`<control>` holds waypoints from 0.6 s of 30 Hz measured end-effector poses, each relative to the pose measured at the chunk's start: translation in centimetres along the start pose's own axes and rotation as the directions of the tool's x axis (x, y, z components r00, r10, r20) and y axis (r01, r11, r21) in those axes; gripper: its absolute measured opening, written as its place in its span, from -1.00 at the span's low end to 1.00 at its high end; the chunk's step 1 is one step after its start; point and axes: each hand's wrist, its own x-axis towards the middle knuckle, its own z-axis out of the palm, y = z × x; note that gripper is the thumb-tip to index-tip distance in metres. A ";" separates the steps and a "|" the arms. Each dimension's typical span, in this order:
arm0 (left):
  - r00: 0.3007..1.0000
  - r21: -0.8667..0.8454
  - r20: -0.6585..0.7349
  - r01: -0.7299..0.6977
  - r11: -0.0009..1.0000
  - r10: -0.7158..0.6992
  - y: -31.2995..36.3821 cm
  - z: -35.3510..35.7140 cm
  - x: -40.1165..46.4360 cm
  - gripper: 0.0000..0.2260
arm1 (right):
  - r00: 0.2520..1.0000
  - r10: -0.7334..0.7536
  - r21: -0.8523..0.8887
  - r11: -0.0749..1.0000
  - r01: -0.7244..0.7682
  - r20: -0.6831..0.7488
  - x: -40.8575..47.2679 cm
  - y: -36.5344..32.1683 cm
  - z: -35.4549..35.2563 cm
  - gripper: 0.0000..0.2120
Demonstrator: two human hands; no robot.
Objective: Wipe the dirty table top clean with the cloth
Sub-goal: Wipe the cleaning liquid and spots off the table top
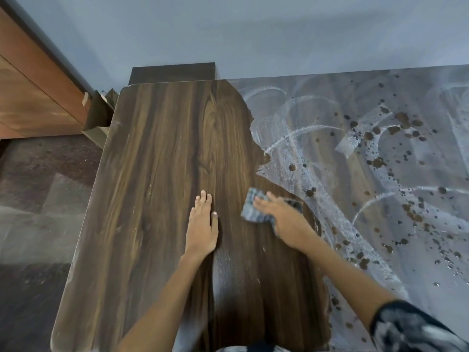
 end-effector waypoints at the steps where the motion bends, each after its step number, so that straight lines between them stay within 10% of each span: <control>1: 1.000 0.009 0.000 -0.006 1.000 0.006 0.0 0.0 0.1 -0.56 | 0.998 0.039 -0.009 0.999 -0.039 -0.045 2.0 0.2 -0.7 -0.35; 6: 1.000 0.045 0.006 -0.020 0.999 0.020 0.2 -0.3 0.7 -0.56 | 0.982 0.160 -0.017 0.986 -0.163 -0.099 9.9 -1.3 -1.0 -0.34; 13: 0.999 0.064 -0.021 -0.038 0.997 0.040 -0.2 -0.1 1.8 -0.56 | 0.993 -0.079 -0.046 0.996 0.083 0.083 2.2 -0.8 1.2 -0.35; 18: 0.999 0.155 -0.036 -0.007 0.988 0.013 -0.1 0.3 2.7 -0.57 | 0.987 0.096 -0.006 0.995 -0.098 -0.129 6.4 2.2 -1.8 -0.42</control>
